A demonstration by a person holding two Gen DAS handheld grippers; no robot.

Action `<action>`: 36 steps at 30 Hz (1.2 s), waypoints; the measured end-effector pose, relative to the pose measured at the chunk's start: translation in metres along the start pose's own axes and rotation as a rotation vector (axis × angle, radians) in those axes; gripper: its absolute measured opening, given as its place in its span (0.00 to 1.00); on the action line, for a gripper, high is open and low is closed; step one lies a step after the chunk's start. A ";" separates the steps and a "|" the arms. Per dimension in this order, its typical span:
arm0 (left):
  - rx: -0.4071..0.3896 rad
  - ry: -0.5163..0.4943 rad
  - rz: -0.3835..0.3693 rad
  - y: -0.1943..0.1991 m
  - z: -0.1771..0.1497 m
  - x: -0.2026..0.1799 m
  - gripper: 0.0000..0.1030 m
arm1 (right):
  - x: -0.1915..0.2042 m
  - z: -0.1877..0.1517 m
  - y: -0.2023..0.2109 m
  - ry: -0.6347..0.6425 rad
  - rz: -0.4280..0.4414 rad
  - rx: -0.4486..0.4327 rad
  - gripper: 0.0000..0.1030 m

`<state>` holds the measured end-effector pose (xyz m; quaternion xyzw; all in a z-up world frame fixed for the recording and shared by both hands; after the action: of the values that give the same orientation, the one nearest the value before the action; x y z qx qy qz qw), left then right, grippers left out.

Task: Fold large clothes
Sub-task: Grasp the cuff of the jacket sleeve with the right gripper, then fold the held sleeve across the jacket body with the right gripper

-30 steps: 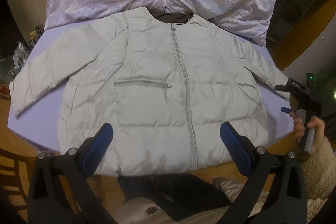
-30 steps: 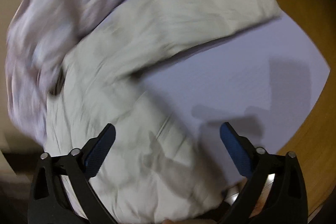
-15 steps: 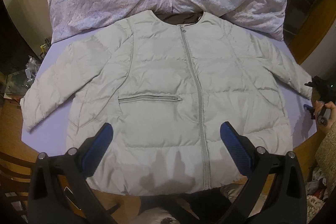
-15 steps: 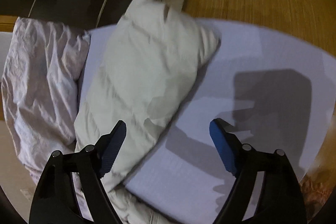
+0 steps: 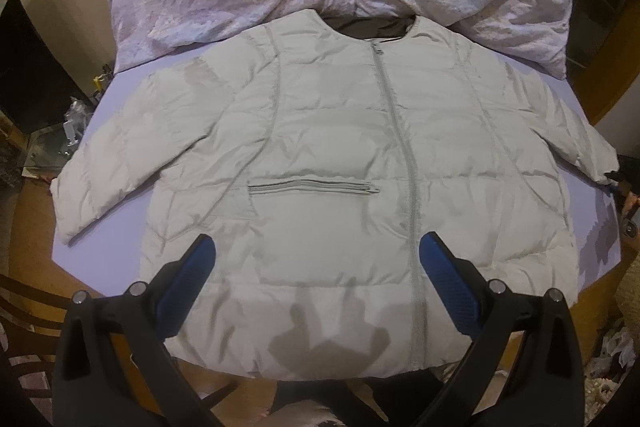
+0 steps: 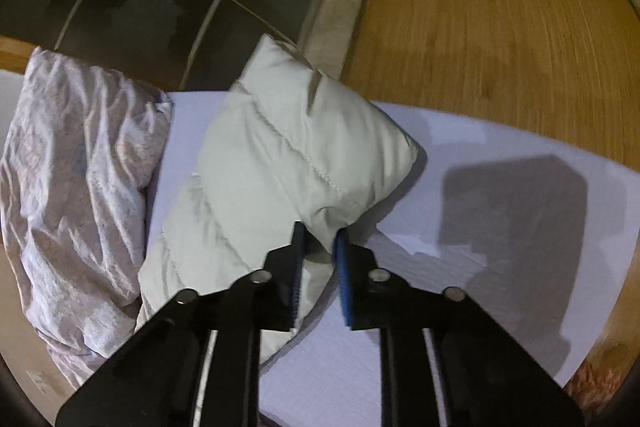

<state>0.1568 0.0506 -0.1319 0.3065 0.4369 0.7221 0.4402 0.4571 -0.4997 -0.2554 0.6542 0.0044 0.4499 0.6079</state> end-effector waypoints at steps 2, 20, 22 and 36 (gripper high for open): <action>0.000 0.003 0.015 -0.001 0.000 0.006 0.98 | 0.014 0.003 0.008 0.050 0.016 -0.040 0.08; 0.022 0.113 -0.043 -0.019 0.000 0.059 0.98 | 0.277 -0.145 0.071 0.727 0.330 -0.043 0.05; 0.028 0.146 -0.049 -0.022 -0.002 0.071 0.98 | 0.301 -0.186 0.072 0.800 0.371 -0.001 0.05; 0.070 0.354 -0.092 -0.044 -0.014 0.149 0.98 | 0.303 -0.470 -0.019 1.253 0.234 0.318 0.05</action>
<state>0.0977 0.1903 -0.1693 0.1693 0.5459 0.7282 0.3782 0.3686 0.0447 -0.1614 0.3462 0.3528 0.8029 0.3332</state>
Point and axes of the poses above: each gripper's, at about its wrist camera, not at the fingertips, and y roughly against the way its jaws point, x to its left, z to its top, the point moved 10 cm from there along -y, roughly the way its jaws point, and after that the axes turned 1 degree about -y, right-handed, at the moved point
